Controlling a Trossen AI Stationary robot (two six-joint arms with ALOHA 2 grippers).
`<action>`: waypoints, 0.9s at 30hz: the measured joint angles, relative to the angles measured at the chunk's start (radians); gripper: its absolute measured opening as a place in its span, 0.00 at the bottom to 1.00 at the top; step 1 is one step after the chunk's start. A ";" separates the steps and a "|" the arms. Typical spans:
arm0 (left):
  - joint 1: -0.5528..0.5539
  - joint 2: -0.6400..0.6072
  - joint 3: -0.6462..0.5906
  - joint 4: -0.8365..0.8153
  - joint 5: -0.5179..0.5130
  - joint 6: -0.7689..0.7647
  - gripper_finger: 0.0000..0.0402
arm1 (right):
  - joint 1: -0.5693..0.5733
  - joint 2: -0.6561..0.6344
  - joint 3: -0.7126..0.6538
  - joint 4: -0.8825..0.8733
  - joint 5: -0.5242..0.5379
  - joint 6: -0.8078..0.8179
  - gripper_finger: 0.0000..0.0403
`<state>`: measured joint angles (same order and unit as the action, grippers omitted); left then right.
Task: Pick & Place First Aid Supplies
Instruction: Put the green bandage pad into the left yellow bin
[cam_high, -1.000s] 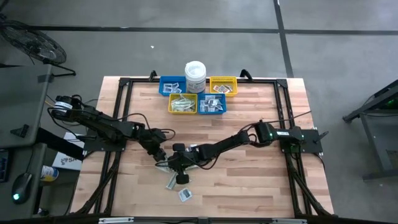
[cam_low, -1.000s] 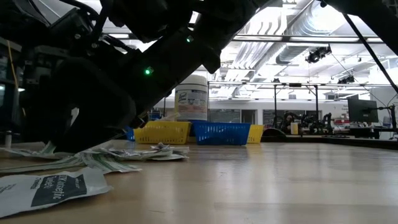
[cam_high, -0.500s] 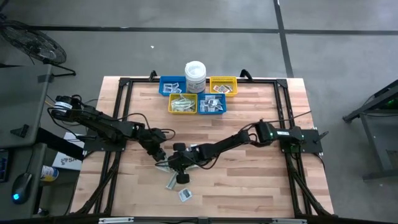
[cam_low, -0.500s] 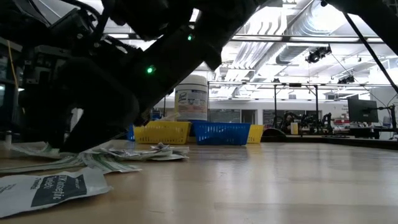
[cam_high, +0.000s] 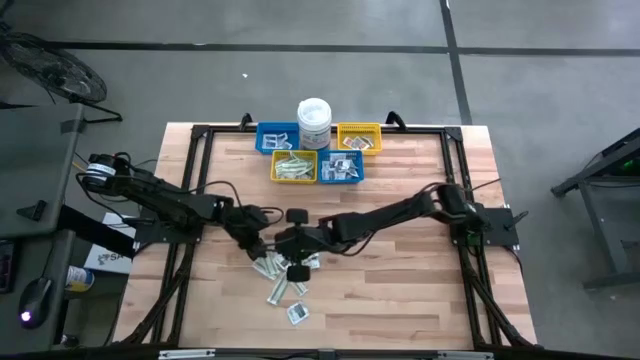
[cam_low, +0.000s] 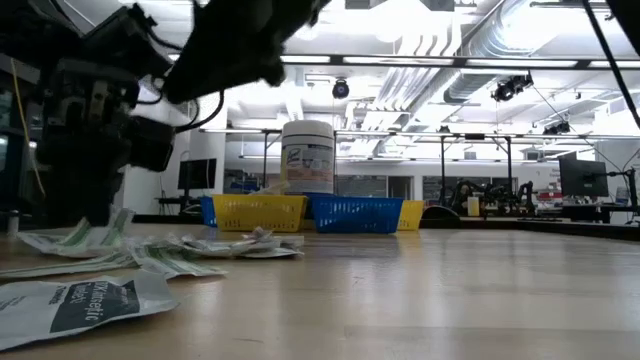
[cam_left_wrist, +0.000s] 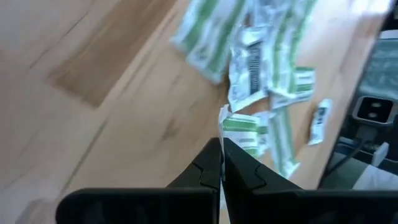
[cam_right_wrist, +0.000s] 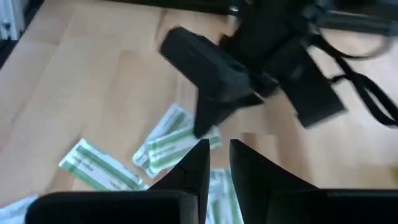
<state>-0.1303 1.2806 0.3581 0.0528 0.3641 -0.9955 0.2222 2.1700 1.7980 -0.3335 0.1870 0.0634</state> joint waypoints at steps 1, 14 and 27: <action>0.000 -0.002 0.009 -0.001 -0.001 0.003 0.00 | 0.000 -0.017 0.000 -0.027 0.014 0.005 0.14; 0.177 -0.113 0.180 -0.380 -0.065 0.175 0.00 | -0.038 -0.252 0.000 -0.366 0.228 0.071 0.10; 0.292 -0.164 0.460 -0.509 -0.620 0.341 0.00 | -0.172 -0.360 0.000 -0.627 0.245 0.165 0.09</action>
<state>0.1612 1.1166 0.8179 -0.4566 -0.2561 -0.6543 0.0501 1.8095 1.7980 -0.9600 0.4319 0.2283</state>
